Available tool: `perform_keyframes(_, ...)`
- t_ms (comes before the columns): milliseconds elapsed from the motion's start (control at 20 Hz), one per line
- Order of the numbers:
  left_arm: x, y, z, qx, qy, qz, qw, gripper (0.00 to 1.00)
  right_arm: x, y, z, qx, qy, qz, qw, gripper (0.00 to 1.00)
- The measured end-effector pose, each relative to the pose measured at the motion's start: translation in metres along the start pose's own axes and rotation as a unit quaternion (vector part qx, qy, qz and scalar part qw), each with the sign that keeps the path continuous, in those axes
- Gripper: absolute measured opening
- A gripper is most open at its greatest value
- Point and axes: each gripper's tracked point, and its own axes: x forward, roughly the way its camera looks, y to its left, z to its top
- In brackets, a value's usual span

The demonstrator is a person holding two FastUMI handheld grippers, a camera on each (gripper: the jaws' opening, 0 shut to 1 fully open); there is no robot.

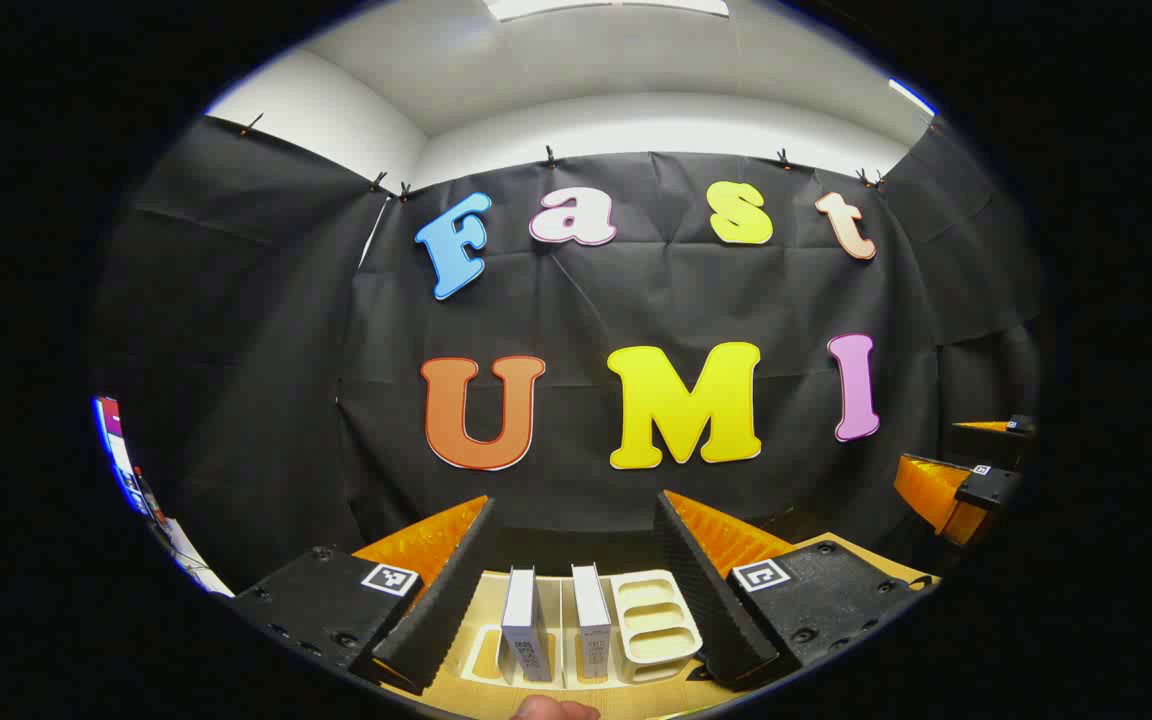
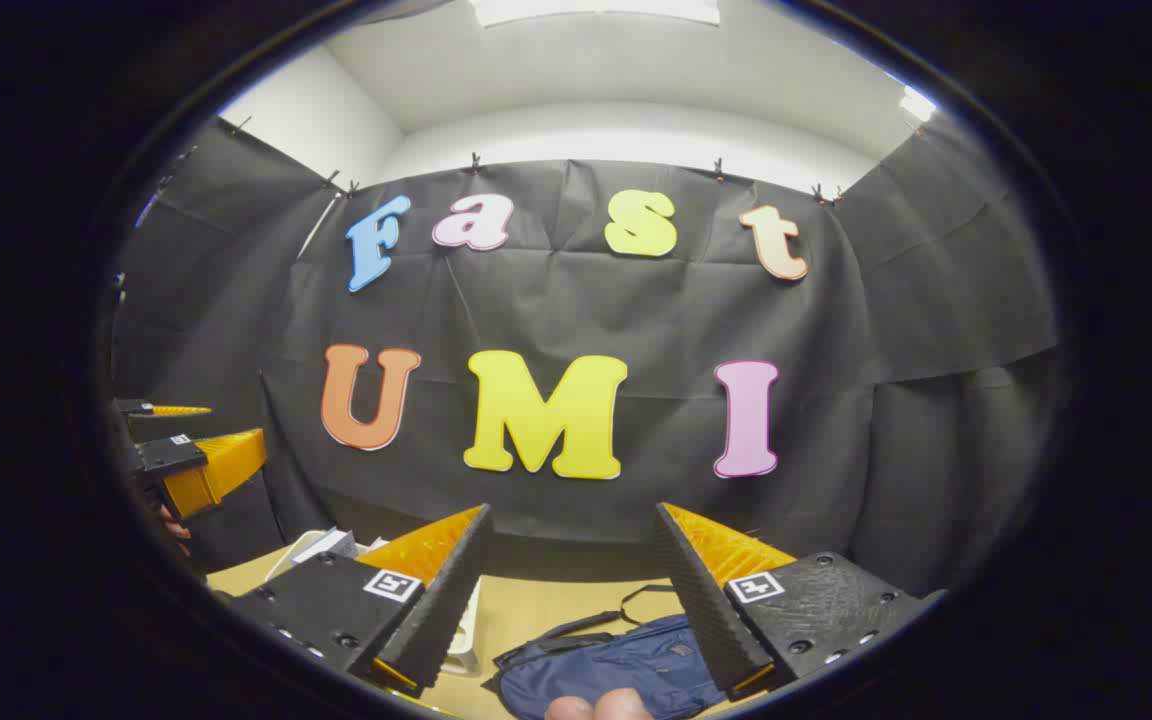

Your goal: Open the schoolbag, grab two books from the bookshelf and put them into the schoolbag.

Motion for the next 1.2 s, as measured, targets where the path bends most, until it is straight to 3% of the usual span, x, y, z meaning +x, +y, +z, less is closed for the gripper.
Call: perform_keyframes(1200, 0.005, 0.003, -0.012, -0.003, 0.007, -0.014, 1.000, 0.98, -0.004, 0.009, -0.012, -0.006, 0.020, -0.001, 1.000, 0.95)
